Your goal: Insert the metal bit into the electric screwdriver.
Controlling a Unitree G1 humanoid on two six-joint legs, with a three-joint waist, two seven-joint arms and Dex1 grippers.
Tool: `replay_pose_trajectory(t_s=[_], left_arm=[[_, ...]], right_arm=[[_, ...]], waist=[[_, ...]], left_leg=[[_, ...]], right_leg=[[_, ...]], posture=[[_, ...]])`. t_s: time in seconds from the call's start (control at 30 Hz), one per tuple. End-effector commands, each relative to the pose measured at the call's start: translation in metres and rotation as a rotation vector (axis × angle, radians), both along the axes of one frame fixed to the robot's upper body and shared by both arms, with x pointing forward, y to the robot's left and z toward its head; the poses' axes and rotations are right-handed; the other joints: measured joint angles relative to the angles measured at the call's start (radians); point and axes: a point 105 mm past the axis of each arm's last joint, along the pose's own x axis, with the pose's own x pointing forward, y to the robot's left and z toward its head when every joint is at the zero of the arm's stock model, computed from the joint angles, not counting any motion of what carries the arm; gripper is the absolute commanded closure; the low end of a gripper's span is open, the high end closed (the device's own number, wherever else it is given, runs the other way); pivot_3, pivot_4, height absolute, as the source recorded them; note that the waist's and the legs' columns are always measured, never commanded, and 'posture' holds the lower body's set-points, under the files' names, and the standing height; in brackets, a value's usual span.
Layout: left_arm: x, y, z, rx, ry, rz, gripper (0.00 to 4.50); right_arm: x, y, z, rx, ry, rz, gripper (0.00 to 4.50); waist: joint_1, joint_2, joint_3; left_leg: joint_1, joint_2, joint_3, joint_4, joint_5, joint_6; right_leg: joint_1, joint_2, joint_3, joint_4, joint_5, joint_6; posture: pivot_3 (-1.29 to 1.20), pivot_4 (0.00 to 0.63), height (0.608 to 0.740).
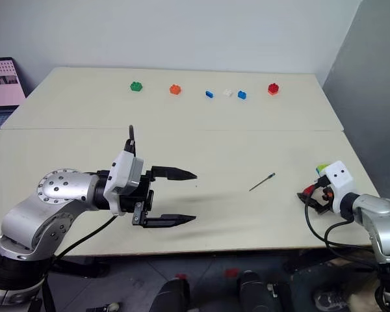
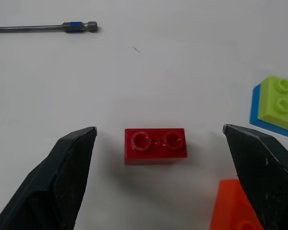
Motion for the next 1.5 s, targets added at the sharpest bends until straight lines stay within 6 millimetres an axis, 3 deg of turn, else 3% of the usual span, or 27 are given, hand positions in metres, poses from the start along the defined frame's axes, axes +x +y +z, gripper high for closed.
replay_pose_trajectory(t_s=[0.03,0.5,0.67,1.0,1.13,1.5], left_arm=[[0.001,0.0,0.004,-0.002,-0.033,0.005,0.0],[0.009,0.019,0.005,0.023,-0.041,0.128,0.0],[0.011,0.032,0.006,0.036,-0.044,0.223,0.0],[0.019,0.092,0.012,0.152,-0.064,0.682,0.0],[0.024,0.14,0.012,0.197,-0.001,0.974,0.0],[0.034,0.214,0.013,0.238,0.122,1.407,0.0]], right_arm=[[-0.002,-0.004,0.016,-0.009,-0.045,0.007,0.06],[-0.012,0.0,0.025,-0.028,-0.072,0.104,0.06],[-0.021,0.015,0.039,-0.025,-0.08,0.239,0.06],[-0.021,0.077,0.083,-0.032,-0.239,0.681,0.06],[-0.03,0.103,0.109,0.033,-0.261,0.915,0.06],[-0.023,0.142,0.12,0.062,-0.23,1.216,0.06]], waist=[[0.0,0.0,0.0],[0.0,0.0,0.0],[0.0,0.0,0.0],[-0.008,0.0,0.0],[-0.008,0.001,0.001],[-0.006,0.001,0.001]], left_leg=[[0.0,0.0,0.0,0.0,0.0,0.0],[0.0,0.0,0.0,0.0,0.0,0.0],[0.0,0.0,0.0,0.0,0.0,0.0],[0.001,0.0,0.0,0.0,0.0,0.0],[0.001,0.0,0.0,0.0,0.0,0.0],[0.001,0.0,-0.001,-0.001,0.0,0.0]], right_leg=[[0.0,0.0,0.0,0.0,0.0,0.0],[0.0,0.0,0.0,0.0,0.0,0.0],[0.0,0.0,0.0,0.0,0.0,0.0],[0.0,0.0,0.0,0.0,0.0,0.0],[0.0,0.0,0.0,0.0,0.0,0.0],[-0.001,0.0,-0.002,0.0,0.0,0.0]], posture=[[0.0,0.15,0.74],[0.0,0.15,0.74],[0.0,0.15,0.74],[0.0,0.15,0.74],[0.0,0.15,0.74],[0.0,0.15,0.74]])
